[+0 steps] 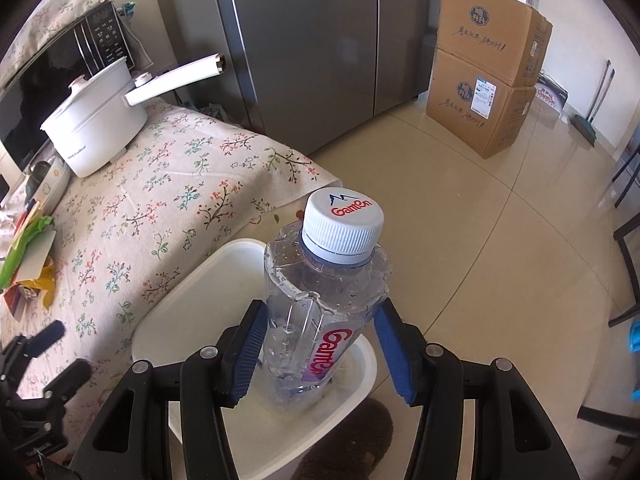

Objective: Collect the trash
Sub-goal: 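Open both tools to drop the box and bottle into the bin, then grasp the blue carton flap with the left tool while the right tool grasps the bread wrapper, then carry both held items over the white bin and release them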

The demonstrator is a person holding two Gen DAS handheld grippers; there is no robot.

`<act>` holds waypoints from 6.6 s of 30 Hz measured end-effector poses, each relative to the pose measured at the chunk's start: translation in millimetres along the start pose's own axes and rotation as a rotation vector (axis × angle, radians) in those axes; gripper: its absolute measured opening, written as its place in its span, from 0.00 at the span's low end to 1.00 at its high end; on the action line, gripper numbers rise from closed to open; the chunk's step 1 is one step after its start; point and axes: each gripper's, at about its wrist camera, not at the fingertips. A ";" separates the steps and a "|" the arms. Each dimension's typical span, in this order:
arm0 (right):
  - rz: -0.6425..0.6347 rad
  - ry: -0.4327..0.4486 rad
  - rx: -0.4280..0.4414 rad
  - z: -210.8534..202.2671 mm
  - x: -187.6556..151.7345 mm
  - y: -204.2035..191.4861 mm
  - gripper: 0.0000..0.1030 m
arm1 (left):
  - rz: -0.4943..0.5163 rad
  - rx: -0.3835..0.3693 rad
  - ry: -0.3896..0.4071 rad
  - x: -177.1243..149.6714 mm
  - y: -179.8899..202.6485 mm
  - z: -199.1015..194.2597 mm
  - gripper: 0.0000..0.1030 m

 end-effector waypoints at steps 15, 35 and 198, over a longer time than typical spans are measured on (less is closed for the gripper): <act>-0.120 -0.101 -0.045 40.3 -2.3 -54.2 0.58 | -0.022 0.149 0.016 -13.5 -36.2 -40.9 0.85; -0.097 -0.033 0.094 -15.5 16.4 -91.6 0.75 | -0.081 0.189 0.053 -22.2 -74.2 -79.6 0.85; -0.025 -0.044 0.119 -21.3 -1.9 -9.2 0.02 | -0.081 -0.133 -0.019 -1.4 25.0 29.5 0.01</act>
Point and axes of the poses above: each gripper's, at about its wrist camera, not at the fingertips, and z roughly the way its jaws point, y to its right, x to its top, and after that the axes turned 10 degrees about -x, right-handed
